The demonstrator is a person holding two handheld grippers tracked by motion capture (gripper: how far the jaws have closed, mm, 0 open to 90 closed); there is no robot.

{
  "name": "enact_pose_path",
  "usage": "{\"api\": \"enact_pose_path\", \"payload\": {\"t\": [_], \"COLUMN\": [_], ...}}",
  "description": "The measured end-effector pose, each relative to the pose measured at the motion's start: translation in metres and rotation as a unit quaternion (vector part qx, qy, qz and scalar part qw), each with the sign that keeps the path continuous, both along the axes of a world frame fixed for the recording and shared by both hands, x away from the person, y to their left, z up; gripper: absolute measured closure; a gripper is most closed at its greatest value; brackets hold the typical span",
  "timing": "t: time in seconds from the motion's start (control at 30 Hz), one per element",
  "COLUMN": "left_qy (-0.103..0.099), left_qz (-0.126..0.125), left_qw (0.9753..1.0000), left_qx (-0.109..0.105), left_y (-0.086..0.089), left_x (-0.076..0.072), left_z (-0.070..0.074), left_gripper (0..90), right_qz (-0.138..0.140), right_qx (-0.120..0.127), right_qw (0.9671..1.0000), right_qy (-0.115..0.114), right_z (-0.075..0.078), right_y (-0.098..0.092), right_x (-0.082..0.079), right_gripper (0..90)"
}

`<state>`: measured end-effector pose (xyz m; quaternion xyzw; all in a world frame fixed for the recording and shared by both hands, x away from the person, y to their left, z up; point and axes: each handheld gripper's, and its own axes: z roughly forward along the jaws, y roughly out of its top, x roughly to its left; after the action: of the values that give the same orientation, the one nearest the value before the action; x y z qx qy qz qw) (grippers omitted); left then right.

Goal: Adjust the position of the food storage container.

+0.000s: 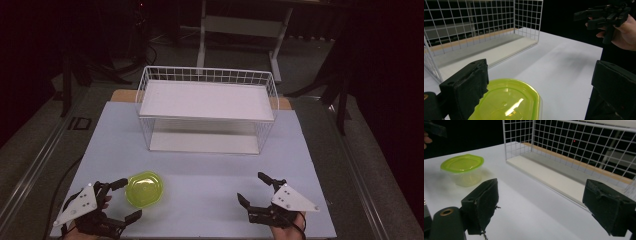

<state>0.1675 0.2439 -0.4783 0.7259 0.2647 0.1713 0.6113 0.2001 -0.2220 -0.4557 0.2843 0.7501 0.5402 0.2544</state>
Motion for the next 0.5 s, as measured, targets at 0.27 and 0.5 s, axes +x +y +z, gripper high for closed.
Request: {"api": "enact_pose_path", "payload": {"t": [0.27, 0.5], "left_qy": [-0.003, 0.001], "left_qz": [-0.016, 0.007], "left_qw": [0.9998, 0.9999], "left_qx": [-0.014, -0.014], "left_y": [-0.004, 0.008], "left_x": [-0.003, -0.001], "left_z": [0.005, 0.015], "left_gripper": [1.9, 1.9], "right_qz": [0.002, 0.0], "right_qx": [0.025, 0.025], "right_qw": [0.9997, 0.9997], "right_qy": [-0.005, -0.003], "right_z": [0.005, 0.006], "right_y": [-0.004, -0.003], "right_x": [-0.002, -0.002], "right_gripper": [13.7, 13.7]}}
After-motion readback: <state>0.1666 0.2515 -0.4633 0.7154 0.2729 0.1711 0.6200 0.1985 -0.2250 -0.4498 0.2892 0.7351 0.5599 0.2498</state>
